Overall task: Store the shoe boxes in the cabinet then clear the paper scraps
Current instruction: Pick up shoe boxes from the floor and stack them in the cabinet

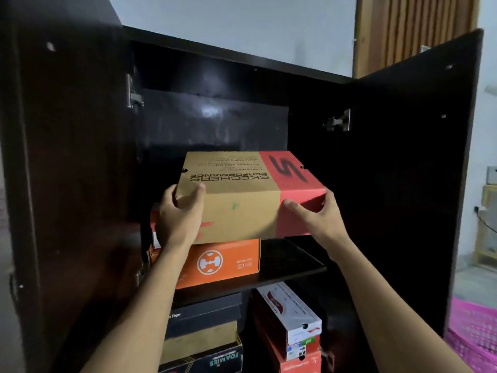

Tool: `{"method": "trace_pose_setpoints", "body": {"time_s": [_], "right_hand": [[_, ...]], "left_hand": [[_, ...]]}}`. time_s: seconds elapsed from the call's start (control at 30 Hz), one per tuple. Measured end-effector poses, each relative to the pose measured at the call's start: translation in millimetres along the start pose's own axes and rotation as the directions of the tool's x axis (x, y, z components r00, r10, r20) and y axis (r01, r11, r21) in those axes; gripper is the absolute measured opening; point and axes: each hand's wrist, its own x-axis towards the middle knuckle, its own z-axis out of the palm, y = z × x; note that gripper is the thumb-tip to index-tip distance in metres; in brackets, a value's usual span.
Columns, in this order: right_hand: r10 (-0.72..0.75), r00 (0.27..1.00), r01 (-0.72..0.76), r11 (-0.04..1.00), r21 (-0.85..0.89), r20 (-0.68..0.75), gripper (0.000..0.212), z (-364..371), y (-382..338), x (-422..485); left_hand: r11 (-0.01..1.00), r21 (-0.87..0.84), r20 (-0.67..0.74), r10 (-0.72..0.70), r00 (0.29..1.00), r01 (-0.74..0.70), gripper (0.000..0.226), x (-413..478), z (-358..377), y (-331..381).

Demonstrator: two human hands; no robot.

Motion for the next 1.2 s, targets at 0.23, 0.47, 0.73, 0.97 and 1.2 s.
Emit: {"method": "trace_pose_setpoints", "body": {"time_s": [0.23, 0.47, 0.73, 0.97, 1.2], "right_hand": [[0.039, 0.991, -0.037, 0.999, -0.022, 0.125, 0.086, 43, 30, 64], [0.023, 0.993, -0.022, 1.0, -0.009, 0.112, 0.091, 99, 73, 109], [-0.131, 0.987, 0.11, 0.97, -0.215, -0.087, 0.08, 137, 91, 112], [-0.1, 0.993, 0.114, 0.946, -0.304, 0.061, 0.073, 176, 101, 127], [0.02, 0.969, 0.078, 0.919, -0.388, 0.244, 0.088, 188, 93, 141]], "left_hand": [[1.0, 0.007, -0.081, -0.03, 0.996, 0.03, 0.054, 54, 19, -10], [0.998, 0.018, -0.04, -0.057, 0.998, 0.058, 0.09, 93, 43, -47], [0.705, 0.617, -0.159, 0.547, 0.822, -0.35, 0.068, 103, 66, -78], [0.552, 0.731, 0.113, 0.481, 0.869, -0.401, 0.07, 135, 81, -102], [0.55, 0.759, 0.246, 0.253, 0.936, -0.349, 0.085, 154, 74, -103]]}}
